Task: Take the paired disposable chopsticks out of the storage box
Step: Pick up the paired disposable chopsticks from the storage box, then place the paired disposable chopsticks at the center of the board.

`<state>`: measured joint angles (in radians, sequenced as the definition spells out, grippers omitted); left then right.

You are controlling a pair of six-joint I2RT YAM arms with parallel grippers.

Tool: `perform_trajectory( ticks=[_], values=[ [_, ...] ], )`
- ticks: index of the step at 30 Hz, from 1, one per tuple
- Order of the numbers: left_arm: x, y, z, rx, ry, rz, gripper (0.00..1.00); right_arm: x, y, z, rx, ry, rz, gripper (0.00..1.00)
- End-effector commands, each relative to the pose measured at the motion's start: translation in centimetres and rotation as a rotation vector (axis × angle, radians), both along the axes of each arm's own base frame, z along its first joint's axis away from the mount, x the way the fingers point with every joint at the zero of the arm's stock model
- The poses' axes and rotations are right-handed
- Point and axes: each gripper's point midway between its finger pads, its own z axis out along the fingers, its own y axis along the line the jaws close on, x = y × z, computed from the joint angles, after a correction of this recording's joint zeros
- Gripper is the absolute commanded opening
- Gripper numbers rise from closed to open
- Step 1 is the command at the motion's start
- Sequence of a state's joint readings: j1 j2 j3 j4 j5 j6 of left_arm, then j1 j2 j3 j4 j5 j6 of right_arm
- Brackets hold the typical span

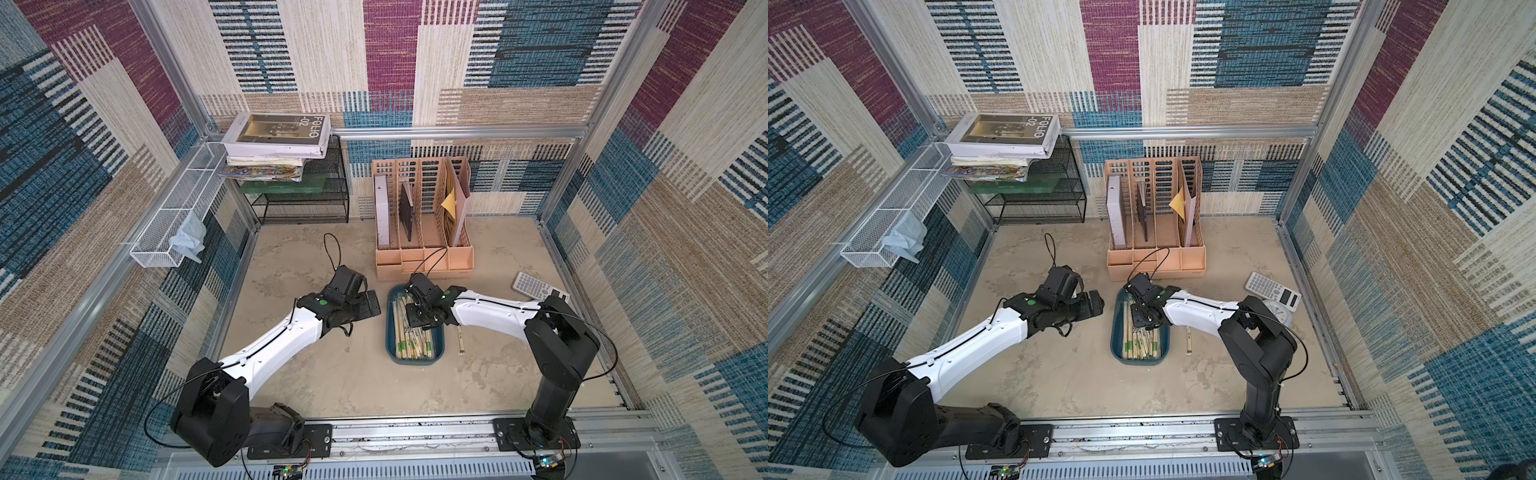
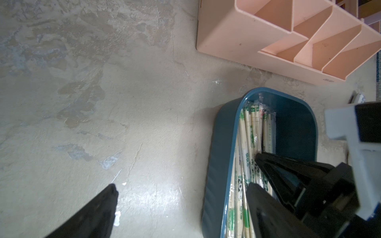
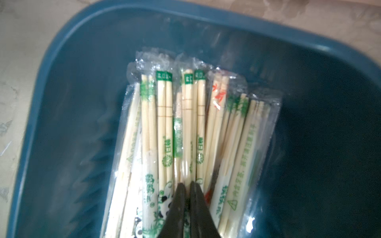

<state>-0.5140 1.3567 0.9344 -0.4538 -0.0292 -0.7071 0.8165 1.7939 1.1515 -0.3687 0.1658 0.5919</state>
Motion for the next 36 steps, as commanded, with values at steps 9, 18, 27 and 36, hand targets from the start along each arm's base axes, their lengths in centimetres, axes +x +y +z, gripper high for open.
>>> perform_trajectory(
  ticks=[9,18,27,36],
  values=[
    [0.4,-0.4,0.4,-0.021,-0.008,-0.001,0.99,0.4,0.5,3.3,0.075,-0.065,-0.006,0.05],
    [0.6,-1.0,0.9,-0.05,-0.013,-0.012,0.99,1.4,1.4,6.7,0.145,-0.127,-0.01,0.01],
    [0.6,-3.0,2.4,-0.166,-0.013,-0.039,0.99,2.0,0.6,10.7,0.216,-0.19,-0.037,0.01],
    [-0.1,-5.9,3.4,-0.249,-0.011,-0.081,0.99,1.3,-4.5,11.9,0.2,-0.225,-0.124,0.02]
  ],
)
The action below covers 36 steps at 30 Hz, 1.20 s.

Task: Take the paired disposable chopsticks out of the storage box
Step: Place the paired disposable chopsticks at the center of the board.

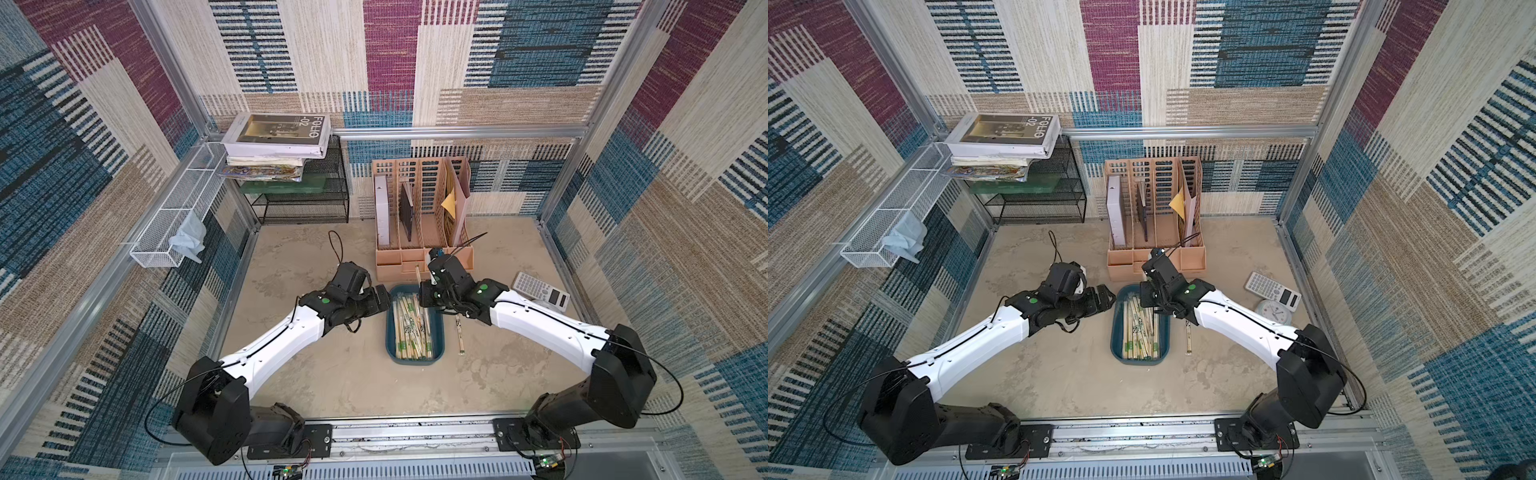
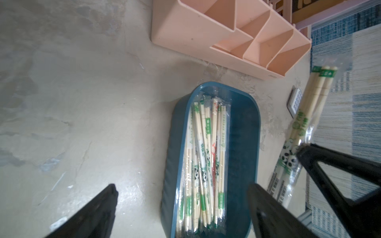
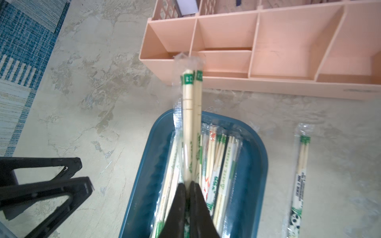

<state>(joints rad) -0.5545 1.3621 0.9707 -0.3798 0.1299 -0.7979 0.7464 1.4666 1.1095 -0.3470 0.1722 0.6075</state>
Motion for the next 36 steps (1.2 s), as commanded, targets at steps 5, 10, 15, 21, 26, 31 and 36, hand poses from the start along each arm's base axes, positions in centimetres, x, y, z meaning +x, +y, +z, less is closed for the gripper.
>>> perform_trajectory(
  ticks=[5,10,15,21,26,31,36],
  values=[
    [-0.2,-2.9,1.1,-0.039,-0.019,-0.05,0.99,-0.9,-6.2,-1.2,-0.08,0.008,-0.123,0.02],
    [-0.4,-4.2,1.0,-0.028,-0.022,-0.078,0.99,-1.7,-11.0,-4.0,-0.183,0.043,-0.209,0.02],
    [-0.6,-5.1,0.8,-0.013,-0.019,-0.102,0.99,-2.4,-14.0,-7.1,-0.297,0.086,-0.258,0.02],
    [-0.7,-5.5,0.7,0.001,-0.018,-0.112,0.99,-2.2,-15.2,-9.4,-0.398,0.121,-0.272,0.02],
    [-0.8,-5.5,0.8,0.008,-0.022,-0.114,0.99,-1.5,-14.7,-10.7,-0.41,0.14,-0.256,0.02],
    [-0.8,-5.4,0.7,0.016,-0.023,-0.113,0.99,-0.8,-14.1,-11.6,-0.426,0.154,-0.241,0.02],
    [-0.8,-5.4,0.7,0.016,-0.023,-0.114,0.99,-0.3,-13.9,-12.4,-0.448,0.162,-0.235,0.02]
  ],
)
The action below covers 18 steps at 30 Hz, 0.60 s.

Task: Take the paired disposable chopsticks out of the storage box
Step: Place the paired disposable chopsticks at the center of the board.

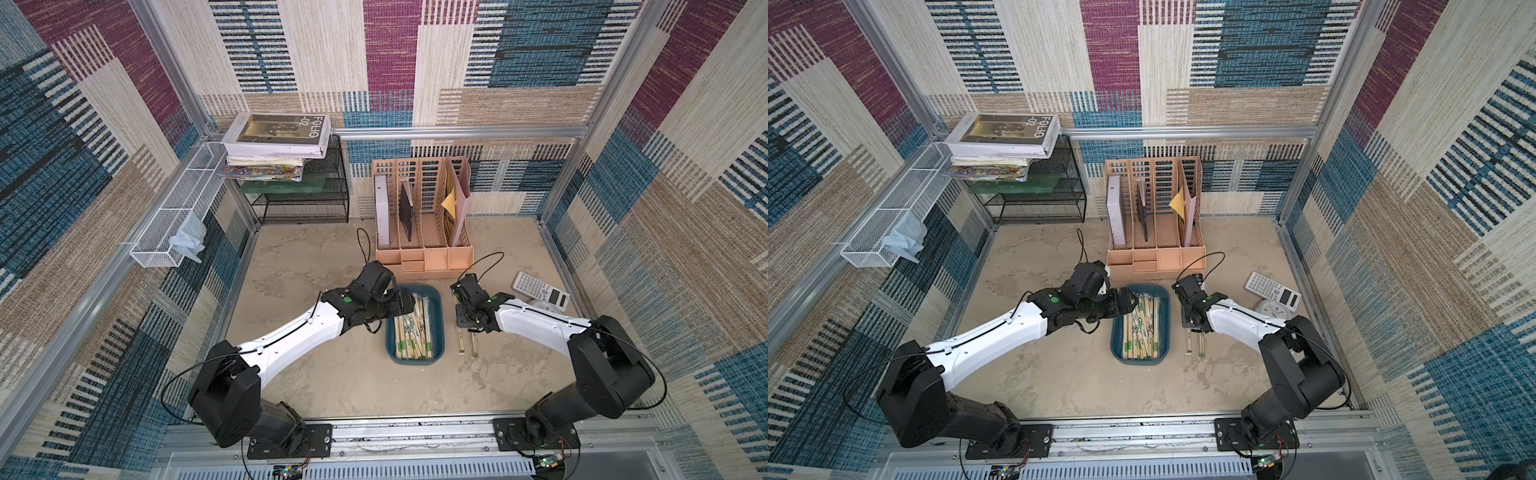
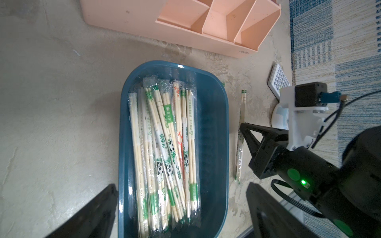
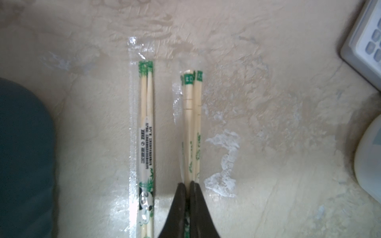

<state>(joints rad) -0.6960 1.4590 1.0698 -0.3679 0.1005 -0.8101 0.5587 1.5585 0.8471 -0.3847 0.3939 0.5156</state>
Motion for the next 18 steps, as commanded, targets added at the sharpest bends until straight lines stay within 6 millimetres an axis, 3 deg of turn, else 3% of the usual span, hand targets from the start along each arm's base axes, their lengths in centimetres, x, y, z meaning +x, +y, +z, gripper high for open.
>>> perform_trajectory(
  ticks=[1,6,13,18],
  values=[
    [0.1,0.1,0.0,0.013,-0.006,0.001,0.99,0.8,0.3,0.2,-0.014,-0.025,0.007,0.02],
    [0.1,0.1,0.0,0.013,-0.006,-0.001,0.99,1.4,0.7,0.1,-0.032,-0.023,0.012,0.08],
    [0.1,0.2,0.1,0.016,-0.008,-0.003,0.99,1.3,0.9,1.1,-0.031,-0.041,0.018,0.37],
    [0.1,0.6,0.1,0.035,-0.015,0.004,0.99,1.3,1.5,3.8,0.01,-0.083,0.023,0.38]
  ],
)
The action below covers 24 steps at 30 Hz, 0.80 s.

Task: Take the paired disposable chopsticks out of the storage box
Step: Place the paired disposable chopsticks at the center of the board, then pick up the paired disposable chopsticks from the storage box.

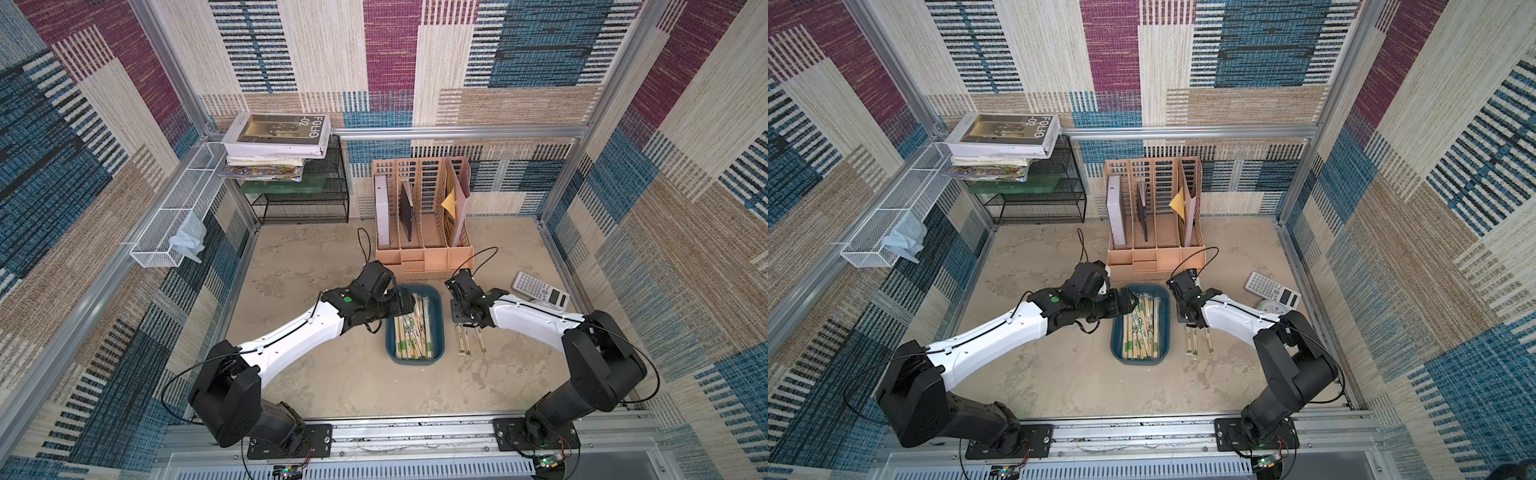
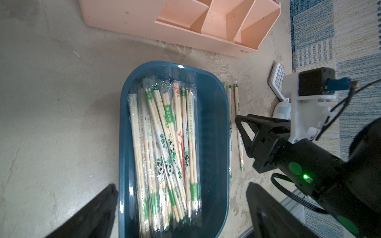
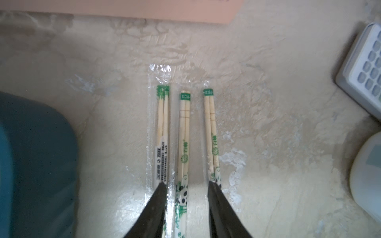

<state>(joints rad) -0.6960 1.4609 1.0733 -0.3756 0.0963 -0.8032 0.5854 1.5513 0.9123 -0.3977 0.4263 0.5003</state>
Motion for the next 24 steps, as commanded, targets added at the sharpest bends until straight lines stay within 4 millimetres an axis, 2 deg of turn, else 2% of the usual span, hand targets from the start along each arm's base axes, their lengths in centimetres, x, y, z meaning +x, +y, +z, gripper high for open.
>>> perform_trajectory(
  ticks=[1,6,10,12,16,20,24],
  values=[
    [0.1,0.6,0.2,0.028,-0.018,0.008,0.99,-0.2,0.4,2.2,0.03,-0.034,0.004,0.38],
    [0.0,1.0,0.3,0.042,-0.027,0.018,0.99,-0.2,1.2,5.2,0.109,-0.087,0.018,0.39],
    [0.1,1.3,0.4,0.053,-0.033,0.022,0.99,-0.2,1.3,6.3,0.141,-0.104,0.017,0.39],
    [0.1,1.3,0.5,0.052,-0.035,0.019,0.99,-0.1,1.2,6.2,0.149,-0.098,0.015,0.39],
    [0.0,1.3,0.5,0.054,-0.034,0.018,0.99,-0.1,0.1,4.6,0.162,-0.062,-0.007,0.39],
    [0.0,1.4,0.5,0.059,-0.034,0.018,0.99,-0.5,-1.9,1.4,0.174,0.006,-0.051,0.39],
    [0.1,1.4,0.6,0.057,-0.036,0.019,0.99,-1.0,-2.9,-1.5,0.169,0.069,-0.071,0.38]
  ],
)
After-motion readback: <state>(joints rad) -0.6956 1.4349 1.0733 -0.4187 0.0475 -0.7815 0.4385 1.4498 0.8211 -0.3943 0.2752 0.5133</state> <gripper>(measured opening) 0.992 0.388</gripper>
